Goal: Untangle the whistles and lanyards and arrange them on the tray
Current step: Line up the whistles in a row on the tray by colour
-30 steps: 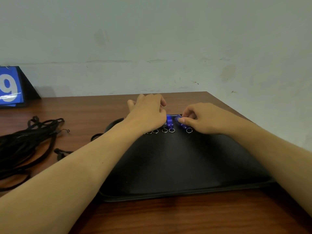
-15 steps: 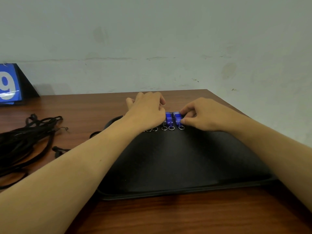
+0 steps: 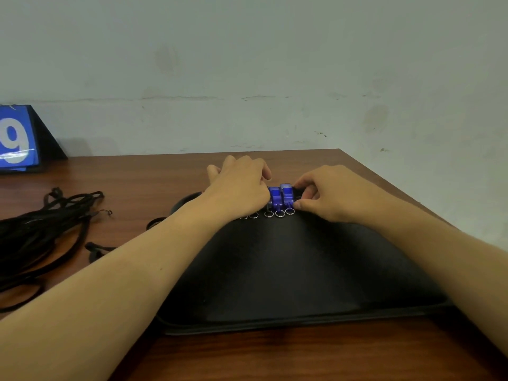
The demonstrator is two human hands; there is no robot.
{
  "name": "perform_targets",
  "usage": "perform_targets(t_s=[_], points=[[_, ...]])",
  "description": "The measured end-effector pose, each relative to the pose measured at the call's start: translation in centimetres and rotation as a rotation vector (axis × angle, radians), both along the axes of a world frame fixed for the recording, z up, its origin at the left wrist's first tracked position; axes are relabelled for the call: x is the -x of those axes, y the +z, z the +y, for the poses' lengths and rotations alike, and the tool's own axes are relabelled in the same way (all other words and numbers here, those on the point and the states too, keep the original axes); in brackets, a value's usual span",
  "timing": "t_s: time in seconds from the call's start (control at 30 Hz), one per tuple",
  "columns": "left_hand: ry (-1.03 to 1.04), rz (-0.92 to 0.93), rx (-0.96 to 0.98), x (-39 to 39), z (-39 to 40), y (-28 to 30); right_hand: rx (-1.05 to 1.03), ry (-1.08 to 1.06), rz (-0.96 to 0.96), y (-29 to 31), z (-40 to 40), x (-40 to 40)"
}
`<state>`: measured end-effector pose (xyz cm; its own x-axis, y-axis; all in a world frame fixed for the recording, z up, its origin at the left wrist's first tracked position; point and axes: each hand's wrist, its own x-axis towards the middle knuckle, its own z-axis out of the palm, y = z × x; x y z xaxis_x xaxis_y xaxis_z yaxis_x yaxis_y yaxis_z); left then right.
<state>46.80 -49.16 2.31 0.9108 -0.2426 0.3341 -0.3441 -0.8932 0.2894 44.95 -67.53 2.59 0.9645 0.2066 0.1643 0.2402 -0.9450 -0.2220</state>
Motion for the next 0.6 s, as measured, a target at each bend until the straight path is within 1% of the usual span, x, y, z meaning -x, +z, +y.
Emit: perform_targets(t_s=[0.17, 0.33, 0.6], points=[[0.0, -0.003, -0.015, -0.2, 0.1, 0.3, 0.029, 0.001, -0.048, 0.1, -0.3, -0.2], [0.021, -0.024, 0.0, -0.6, 0.6, 0.7, 0.072, 0.027, -0.143, 0.8, -0.5, 0.5], [0.045, 0.001, -0.039, -0.9, 0.9, 0.5, 0.131, 0.055, -0.103, 1.3, -0.4, 1.3]])
